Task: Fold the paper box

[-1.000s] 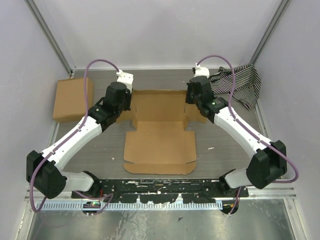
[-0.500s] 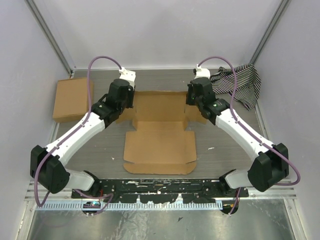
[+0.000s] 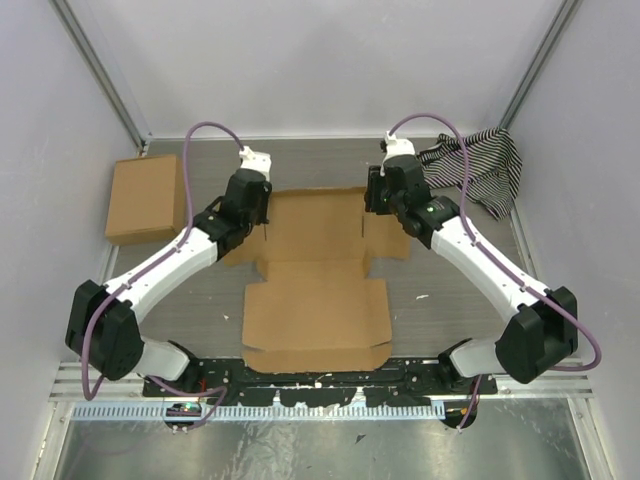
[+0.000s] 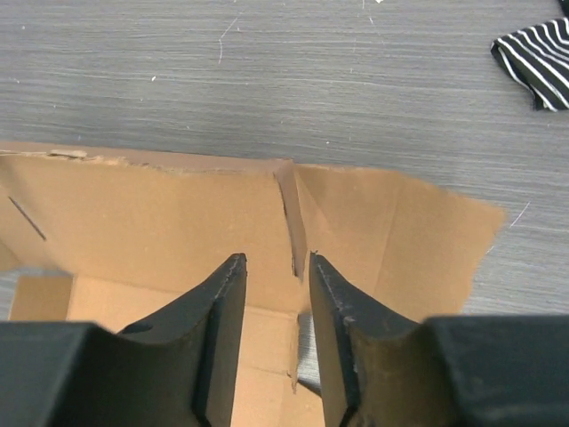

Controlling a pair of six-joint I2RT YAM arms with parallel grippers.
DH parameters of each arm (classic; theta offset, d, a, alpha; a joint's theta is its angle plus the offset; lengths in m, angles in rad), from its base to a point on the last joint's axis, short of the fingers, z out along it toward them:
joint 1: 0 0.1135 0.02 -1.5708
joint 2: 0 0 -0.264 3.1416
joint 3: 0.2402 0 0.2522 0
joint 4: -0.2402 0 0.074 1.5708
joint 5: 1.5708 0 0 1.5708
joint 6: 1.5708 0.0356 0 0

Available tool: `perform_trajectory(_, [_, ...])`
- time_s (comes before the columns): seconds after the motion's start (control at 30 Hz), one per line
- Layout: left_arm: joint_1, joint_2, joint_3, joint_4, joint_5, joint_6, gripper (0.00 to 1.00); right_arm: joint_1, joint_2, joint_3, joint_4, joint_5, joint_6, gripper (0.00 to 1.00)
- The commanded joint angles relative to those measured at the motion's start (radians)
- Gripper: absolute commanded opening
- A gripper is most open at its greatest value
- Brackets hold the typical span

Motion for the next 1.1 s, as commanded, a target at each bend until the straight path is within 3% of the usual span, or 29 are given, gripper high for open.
perform_trajectory(0.0, [-0.001, -0.076, -0.130, 0.129, -0.040, -0.045, 0.00, -0.029, -0.072, 0.075, 0.006, -0.032, -0.036, 0.43])
perform_trajectory(0.2, [0.000, -0.251, -0.337, 0.358, -0.033, -0.057, 0.00, -0.157, -0.148, 0.054, 0.042, -0.076, -0.014, 0.45])
perform_trajectory(0.37, [-0.001, -0.351, -0.451, 0.521, -0.008, -0.066, 0.00, -0.308, -0.101, -0.017, 0.088, -0.042, 0.028, 0.42])
perform_trajectory(0.53, [-0.001, -0.337, -0.446, 0.642, 0.022, -0.011, 0.00, -0.434, 0.039, -0.050, 0.162, -0.181, 0.029, 0.33])
perform_trajectory(0.73, [-0.001, -0.231, -0.492, 0.864, 0.017, 0.032, 0.00, -0.454, 0.167, -0.053, 0.202, -0.341, -0.042, 0.30])
perform_trajectory(0.87, [-0.001, -0.163, -0.488, 0.874, -0.015, 0.016, 0.00, -0.452, 0.148, -0.104, 0.216, -0.413, -0.044, 0.30])
perform_trajectory(1.07, [-0.001, -0.087, -0.399, 0.719, -0.046, -0.009, 0.00, -0.415, 0.057, -0.212, 0.204, -0.424, -0.024, 0.35])
